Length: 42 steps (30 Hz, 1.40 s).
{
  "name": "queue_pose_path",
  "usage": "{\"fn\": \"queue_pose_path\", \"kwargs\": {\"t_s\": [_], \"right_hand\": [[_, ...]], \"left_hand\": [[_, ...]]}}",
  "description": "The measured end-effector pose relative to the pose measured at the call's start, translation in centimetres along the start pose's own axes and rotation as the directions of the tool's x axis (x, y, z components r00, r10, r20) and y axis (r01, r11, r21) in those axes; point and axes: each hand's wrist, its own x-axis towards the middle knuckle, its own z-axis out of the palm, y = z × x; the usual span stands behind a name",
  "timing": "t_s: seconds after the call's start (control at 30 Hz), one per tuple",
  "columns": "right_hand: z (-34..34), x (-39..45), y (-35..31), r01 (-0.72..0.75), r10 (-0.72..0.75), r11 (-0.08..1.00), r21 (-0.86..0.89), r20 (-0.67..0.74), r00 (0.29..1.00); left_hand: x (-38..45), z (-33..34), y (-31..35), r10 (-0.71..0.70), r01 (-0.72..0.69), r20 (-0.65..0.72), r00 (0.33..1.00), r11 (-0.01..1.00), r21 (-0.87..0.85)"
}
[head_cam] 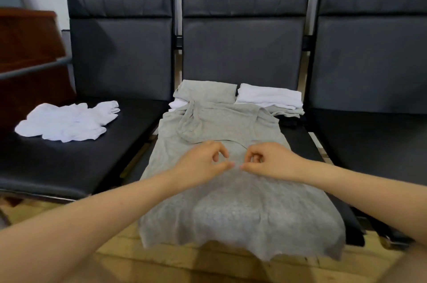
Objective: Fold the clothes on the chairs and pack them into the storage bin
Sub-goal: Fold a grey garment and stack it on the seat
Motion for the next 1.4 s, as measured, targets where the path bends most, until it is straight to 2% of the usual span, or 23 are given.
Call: {"fn": "queue_pose_path", "kwargs": {"t_s": [0.1, 0.2, 0.33, 0.5, 0.7, 0.77, 0.87, 0.97, 1.1, 1.27, 1.4], "right_hand": [[-0.2, -2.4, -1.1, 0.034, -0.038, 0.999, 0.036, 0.129, 0.991], [0.4, -3.9, -0.8, 0.049, -0.064, 0.996, 0.072, 0.233, 0.970], [2.0, -4.0, 0.8, -0.015, -0.032, 0.976, 0.216, 0.214, 0.976], [1.9, -2.5, 2.2, 0.013, -0.020, 0.994, 0.104, 0.073, 0.997], [1.2, -1.9, 1.8, 0.047, -0.049, 0.999, 0.022, 0.107, 0.993], [1.7, -2.1, 1.3, 0.119, -0.113, 0.991, -0.059, 0.096, 0.989], [2.8, -2.6, 0.8, 0.296, -0.301, 0.947, -0.124, -0.018, 0.954], [3.5, -3.2, 0.4, 0.314, -0.316, 0.947, -0.073, -0.019, 0.949], [4.2, -3.6, 0.8, 0.303, -0.304, 0.953, -0.011, -0.019, 0.953], [3.7, -3.6, 2.1, 0.319, -0.319, 0.946, 0.064, -0.009, 0.948], [3.2, -3.7, 2.0, 0.342, -0.345, 0.937, 0.068, 0.037, 0.938]], "left_hand": [[-3.2, 0.7, 0.2, 0.080, -0.092, 0.196, 0.977, 0.994, 0.052], [-4.3, 1.6, -0.4, 0.189, -0.215, 0.276, 0.942, 0.974, 0.067], [-3.3, 2.2, -0.7, 0.228, -0.250, 0.259, 0.939, 0.967, 0.055], [0.0, 1.7, -3.6, 0.119, -0.149, 0.217, 0.969, 0.980, 0.129], [2.0, 1.6, -5.6, 0.044, -0.059, 0.116, 0.992, 0.990, 0.130], [1.8, 1.6, -5.5, 0.042, -0.053, 0.095, 0.995, 0.991, 0.123], [0.9, 1.4, -4.5, 0.033, -0.040, 0.066, 0.997, 0.993, 0.109], [-0.9, 1.0, -3.0, 0.021, -0.024, 0.041, 0.999, 0.997, 0.077], [-3.9, 1.4, -1.4, 0.086, -0.086, 0.011, 0.996, 0.995, 0.052], [-6.1, 3.4, -2.0, 0.227, -0.217, -0.036, 0.973, 0.959, 0.183], [-6.6, 4.1, -1.8, 0.328, -0.317, -0.068, 0.942, 0.938, 0.137]]}}
